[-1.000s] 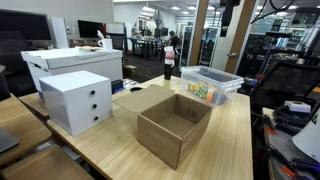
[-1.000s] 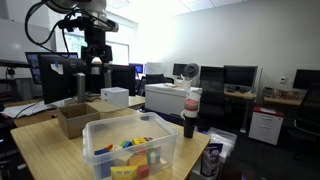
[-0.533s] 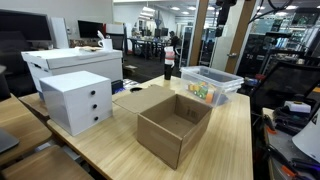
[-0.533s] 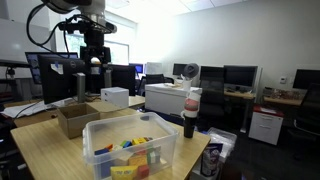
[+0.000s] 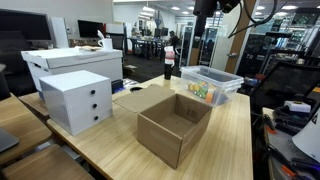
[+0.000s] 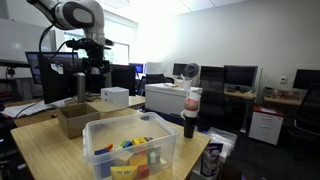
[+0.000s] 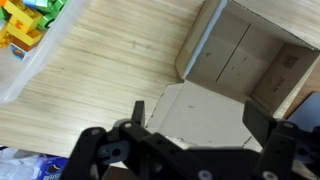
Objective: Close the brown box.
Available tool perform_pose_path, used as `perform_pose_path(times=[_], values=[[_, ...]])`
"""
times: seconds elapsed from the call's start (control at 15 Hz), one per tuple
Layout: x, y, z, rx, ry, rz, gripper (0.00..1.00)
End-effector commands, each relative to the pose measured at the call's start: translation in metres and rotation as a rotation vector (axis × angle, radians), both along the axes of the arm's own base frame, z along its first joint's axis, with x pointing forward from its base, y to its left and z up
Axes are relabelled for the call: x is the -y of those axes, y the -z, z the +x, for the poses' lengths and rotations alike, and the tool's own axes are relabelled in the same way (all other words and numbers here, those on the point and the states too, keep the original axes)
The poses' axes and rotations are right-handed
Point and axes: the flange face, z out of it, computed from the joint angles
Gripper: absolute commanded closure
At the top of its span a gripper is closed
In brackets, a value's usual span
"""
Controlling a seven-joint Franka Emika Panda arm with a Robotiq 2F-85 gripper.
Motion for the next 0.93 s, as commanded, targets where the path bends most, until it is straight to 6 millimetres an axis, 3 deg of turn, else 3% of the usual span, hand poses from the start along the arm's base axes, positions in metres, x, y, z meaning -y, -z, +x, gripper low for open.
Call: perform_pose_path(times=[0.0, 0.47, 0.87], values=[[-0.013, 0.022, 0.030, 0.012, 0.023, 0.006, 0.00], [-0.035, 0.050, 0.077, 0.032, 0.088, 0.009, 0.00], [-0.072, 0.072, 0.109, 0.004, 0.143, 0.007, 0.00]])
